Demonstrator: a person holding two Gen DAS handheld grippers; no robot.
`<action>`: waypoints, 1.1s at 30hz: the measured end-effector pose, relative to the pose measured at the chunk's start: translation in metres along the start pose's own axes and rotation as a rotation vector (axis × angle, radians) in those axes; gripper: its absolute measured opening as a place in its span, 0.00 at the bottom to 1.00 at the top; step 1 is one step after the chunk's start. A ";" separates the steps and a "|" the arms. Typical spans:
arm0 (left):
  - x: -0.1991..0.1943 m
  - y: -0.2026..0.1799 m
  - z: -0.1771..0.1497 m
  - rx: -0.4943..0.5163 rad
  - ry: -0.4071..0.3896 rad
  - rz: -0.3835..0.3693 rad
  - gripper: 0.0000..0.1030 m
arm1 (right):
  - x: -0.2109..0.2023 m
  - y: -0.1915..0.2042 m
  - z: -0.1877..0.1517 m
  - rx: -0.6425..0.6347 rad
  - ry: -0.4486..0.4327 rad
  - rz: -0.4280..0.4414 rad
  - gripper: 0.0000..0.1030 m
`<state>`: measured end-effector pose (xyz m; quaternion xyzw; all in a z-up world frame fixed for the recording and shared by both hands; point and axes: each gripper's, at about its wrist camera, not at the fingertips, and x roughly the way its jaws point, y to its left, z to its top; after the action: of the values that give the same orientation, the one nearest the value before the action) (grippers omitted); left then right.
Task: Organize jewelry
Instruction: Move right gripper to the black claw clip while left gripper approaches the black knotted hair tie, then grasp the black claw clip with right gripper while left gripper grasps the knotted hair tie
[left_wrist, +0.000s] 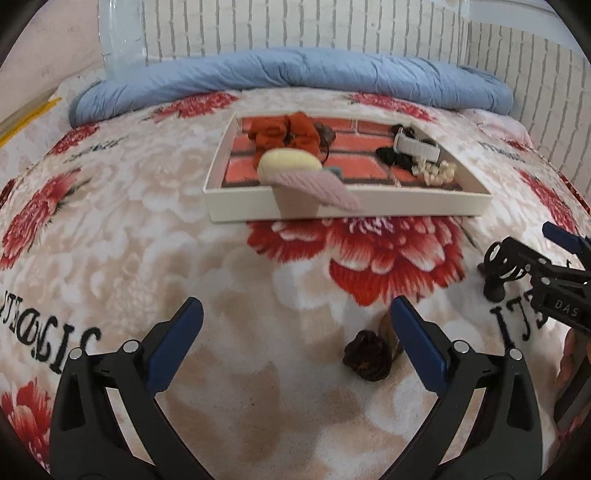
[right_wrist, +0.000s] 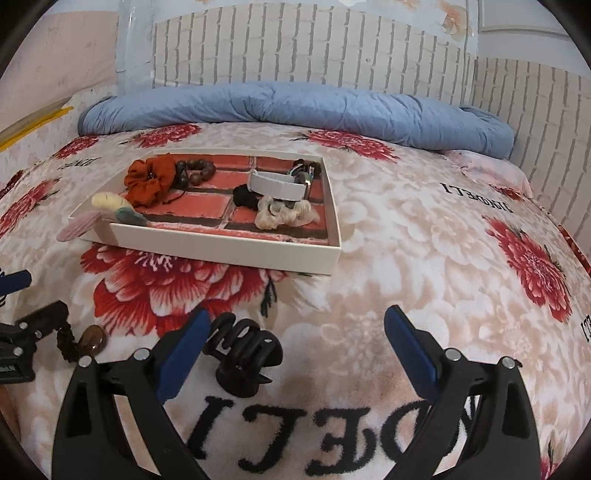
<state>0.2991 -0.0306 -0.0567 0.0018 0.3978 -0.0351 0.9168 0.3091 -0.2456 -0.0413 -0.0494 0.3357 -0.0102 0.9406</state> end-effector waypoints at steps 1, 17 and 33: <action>0.002 0.001 -0.001 -0.005 0.010 -0.005 0.95 | 0.000 0.000 0.000 0.001 -0.001 -0.001 0.90; 0.008 -0.006 -0.013 -0.007 0.063 -0.009 0.84 | 0.008 0.012 -0.004 -0.023 0.040 0.003 0.90; 0.002 -0.018 -0.021 -0.007 0.075 0.004 0.60 | 0.023 0.016 -0.010 0.004 0.120 0.104 0.49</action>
<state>0.2840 -0.0476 -0.0720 0.0004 0.4321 -0.0319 0.9012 0.3202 -0.2317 -0.0645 -0.0292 0.3935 0.0352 0.9182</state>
